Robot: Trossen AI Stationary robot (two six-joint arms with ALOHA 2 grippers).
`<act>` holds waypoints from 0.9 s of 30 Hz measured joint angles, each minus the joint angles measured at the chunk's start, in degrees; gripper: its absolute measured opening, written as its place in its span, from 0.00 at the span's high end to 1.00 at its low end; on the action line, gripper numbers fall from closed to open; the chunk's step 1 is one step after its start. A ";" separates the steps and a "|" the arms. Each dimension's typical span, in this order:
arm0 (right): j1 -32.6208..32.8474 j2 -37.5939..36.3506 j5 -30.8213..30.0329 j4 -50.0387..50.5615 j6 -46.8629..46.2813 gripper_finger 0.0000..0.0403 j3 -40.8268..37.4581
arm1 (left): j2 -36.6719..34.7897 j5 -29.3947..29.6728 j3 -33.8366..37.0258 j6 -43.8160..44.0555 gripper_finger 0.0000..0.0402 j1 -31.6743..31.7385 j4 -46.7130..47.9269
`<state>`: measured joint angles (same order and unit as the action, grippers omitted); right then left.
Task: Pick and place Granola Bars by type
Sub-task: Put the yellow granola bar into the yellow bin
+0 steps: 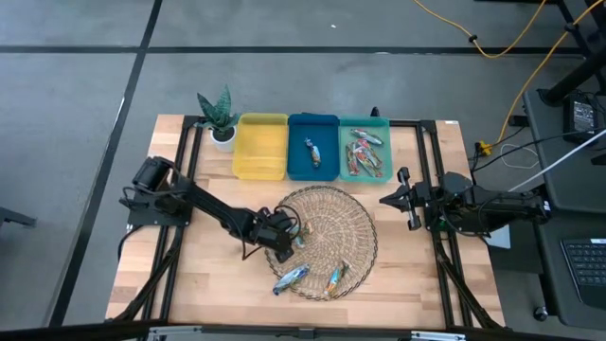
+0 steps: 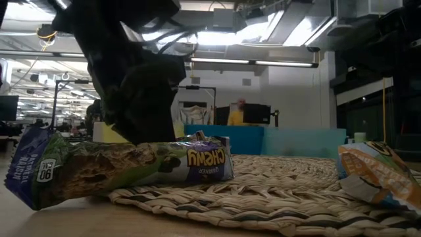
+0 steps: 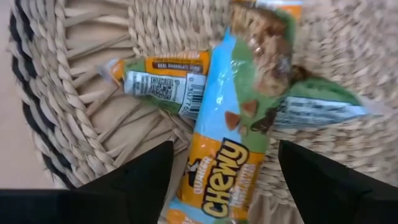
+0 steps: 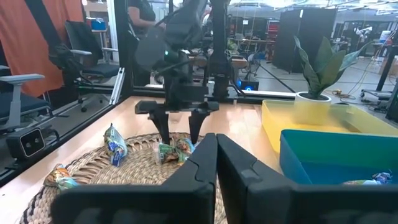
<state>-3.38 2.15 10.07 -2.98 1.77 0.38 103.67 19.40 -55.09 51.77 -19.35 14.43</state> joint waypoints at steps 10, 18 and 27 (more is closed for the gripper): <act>0.00 0.00 0.02 0.04 -0.01 0.96 0.00 | 0.75 0.48 -0.11 1.25 0.54 0.04 0.02; 0.00 0.00 0.02 0.02 0.10 0.96 0.00 | 0.47 -0.83 -0.09 3.26 0.76 0.00 0.09; 0.00 0.00 0.02 0.02 0.04 0.96 0.00 | 0.14 -1.59 -1.41 3.11 0.79 0.07 2.28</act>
<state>-3.38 2.15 10.09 -2.96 1.81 0.38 103.81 17.81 -56.50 54.88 -19.29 16.71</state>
